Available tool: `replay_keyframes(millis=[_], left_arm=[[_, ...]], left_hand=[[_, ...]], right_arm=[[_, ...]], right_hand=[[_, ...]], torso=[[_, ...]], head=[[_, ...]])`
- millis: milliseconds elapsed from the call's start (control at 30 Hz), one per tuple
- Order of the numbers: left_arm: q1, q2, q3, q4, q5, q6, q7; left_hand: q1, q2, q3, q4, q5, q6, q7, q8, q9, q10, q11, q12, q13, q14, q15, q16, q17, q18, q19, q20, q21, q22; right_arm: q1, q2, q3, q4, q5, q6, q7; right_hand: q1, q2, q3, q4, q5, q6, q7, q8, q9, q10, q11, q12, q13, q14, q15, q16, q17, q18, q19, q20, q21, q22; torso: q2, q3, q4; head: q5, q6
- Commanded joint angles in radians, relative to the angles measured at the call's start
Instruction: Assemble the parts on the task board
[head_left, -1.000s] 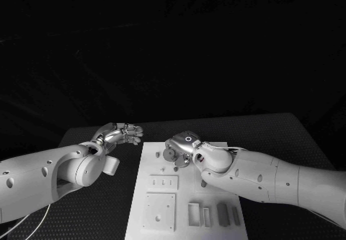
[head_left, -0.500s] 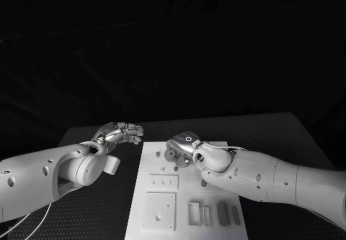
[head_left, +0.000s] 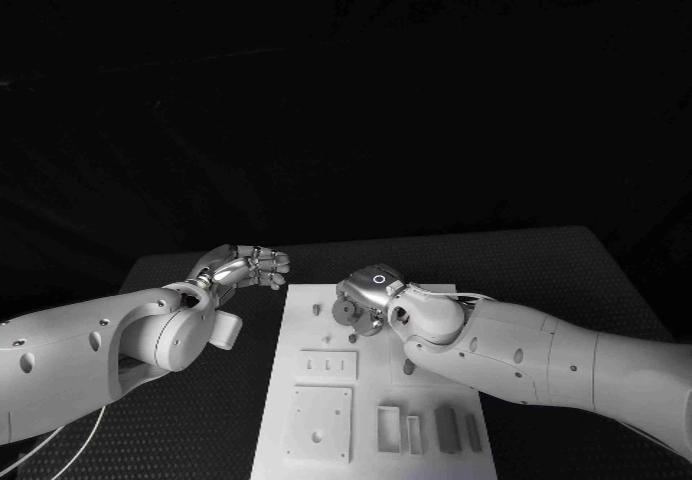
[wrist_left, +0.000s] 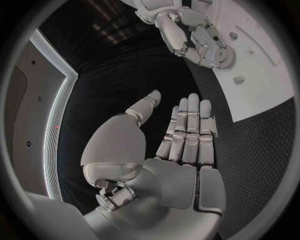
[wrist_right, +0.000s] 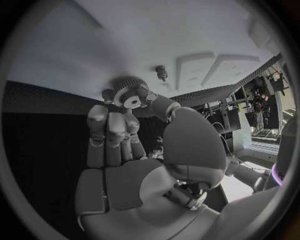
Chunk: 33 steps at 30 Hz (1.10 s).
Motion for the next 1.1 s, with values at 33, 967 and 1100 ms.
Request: replay_keyframes(millis=[33, 967, 1100], left_arm=[[0.001, 0.002, 0.001, 0.001, -0.004, 0.014, 0.007], [0.001, 0.001, 0.001, -0.002, -0.004, 0.012, 0.003], [0.001, 0.001, 0.001, -0.001, -0.004, 0.013, 0.003]], left_hand=[[-0.009, 0.001, 0.001, -0.006, -0.005, -0.001, 0.006, -0.004, 0.000, -0.002, 0.003, -0.007, -0.001, 0.003, 0.005, -0.004, 0.001, 0.016, -0.005, 0.001, 0.007, 0.018], [-0.012, 0.000, 0.001, -0.006, -0.006, -0.002, 0.007, -0.005, -0.001, -0.003, 0.004, -0.009, -0.001, 0.003, 0.005, -0.005, 0.002, 0.015, -0.005, 0.001, 0.007, 0.017], [-0.013, 0.000, 0.001, -0.005, -0.005, -0.003, 0.007, -0.005, -0.001, -0.004, 0.005, -0.009, -0.001, 0.003, 0.005, -0.006, 0.003, 0.015, -0.005, 0.002, 0.008, 0.017]], right_arm=[[-0.001, 0.003, -0.001, -0.002, 0.001, 0.023, -0.003], [-0.001, 0.002, -0.001, -0.015, 0.050, 0.095, -0.002], [-0.001, -0.001, -0.001, -0.019, 0.055, 0.111, -0.002]], right_hand=[[-0.006, 0.000, -0.005, 0.000, -0.002, 0.114, -0.012, -0.006, 0.000, -0.035, -0.022, -0.004, -0.001, -0.003, -0.002, -0.004, -0.001, 0.064, 0.001, -0.003, 0.005, -0.002], [0.045, 0.011, 0.020, -0.050, 0.011, -0.057, 0.037, -0.105, -0.044, -0.072, 0.024, -0.023, 0.003, -0.018, 0.040, -0.019, 0.003, 0.064, -0.024, 0.005, -0.004, -0.007], [0.043, 0.029, 0.028, -0.066, 0.049, -0.052, 0.035, -0.103, -0.047, -0.074, 0.022, -0.022, 0.004, -0.019, 0.039, -0.020, 0.005, 0.064, -0.027, 0.011, -0.002, -0.005]], torso=[[0.000, -0.0002, -0.0004], [0.000, -0.0001, -0.0005], [0.000, -0.0002, -0.0010]], head=[[0.004, -0.001], [0.006, -0.004], [0.006, -0.003]])
